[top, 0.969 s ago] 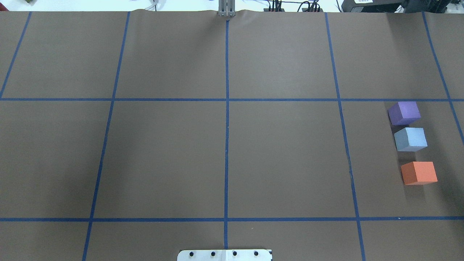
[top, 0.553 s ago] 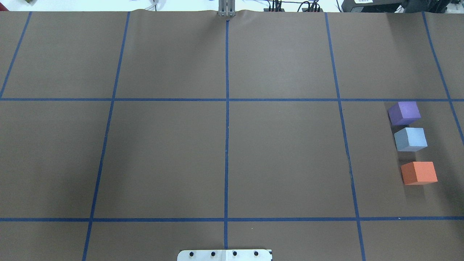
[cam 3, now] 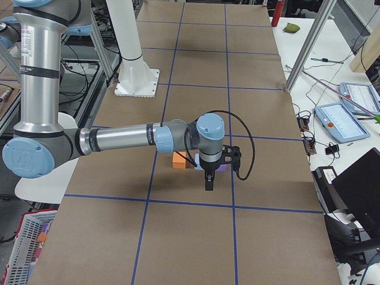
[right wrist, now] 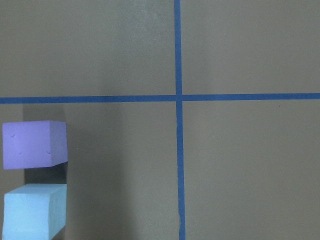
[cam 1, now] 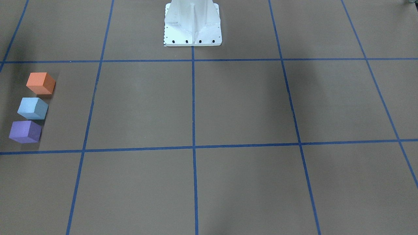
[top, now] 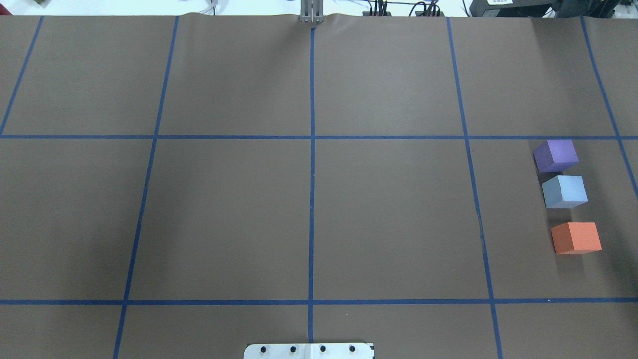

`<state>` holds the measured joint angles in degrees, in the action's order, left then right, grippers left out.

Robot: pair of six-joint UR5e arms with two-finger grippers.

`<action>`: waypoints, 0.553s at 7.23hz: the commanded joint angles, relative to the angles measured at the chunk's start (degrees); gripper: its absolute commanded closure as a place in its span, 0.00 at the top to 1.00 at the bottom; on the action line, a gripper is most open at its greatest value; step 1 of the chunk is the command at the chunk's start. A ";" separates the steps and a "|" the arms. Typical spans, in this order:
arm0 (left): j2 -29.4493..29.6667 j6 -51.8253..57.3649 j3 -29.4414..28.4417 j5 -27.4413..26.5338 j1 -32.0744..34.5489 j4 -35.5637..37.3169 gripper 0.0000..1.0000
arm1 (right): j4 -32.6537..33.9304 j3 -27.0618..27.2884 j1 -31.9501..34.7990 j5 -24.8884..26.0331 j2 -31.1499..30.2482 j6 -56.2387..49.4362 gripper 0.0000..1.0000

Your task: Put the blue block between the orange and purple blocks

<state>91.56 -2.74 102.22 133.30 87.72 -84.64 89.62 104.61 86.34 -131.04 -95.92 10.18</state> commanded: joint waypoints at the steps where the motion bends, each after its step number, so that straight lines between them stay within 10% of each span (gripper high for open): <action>1: 0.02 0.01 0.17 0.03 0.00 0.00 1.00 | -0.24 1.21 -0.04 -0.87 0.12 0.10 1.00; 4: -0.07 0.01 0.18 0.03 0.00 0.09 1.00 | -0.41 1.21 -0.04 -1.14 0.12 0.19 1.00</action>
<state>91.51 -2.73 102.39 133.33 87.72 -84.58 89.37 105.78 86.31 -132.13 -95.80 10.30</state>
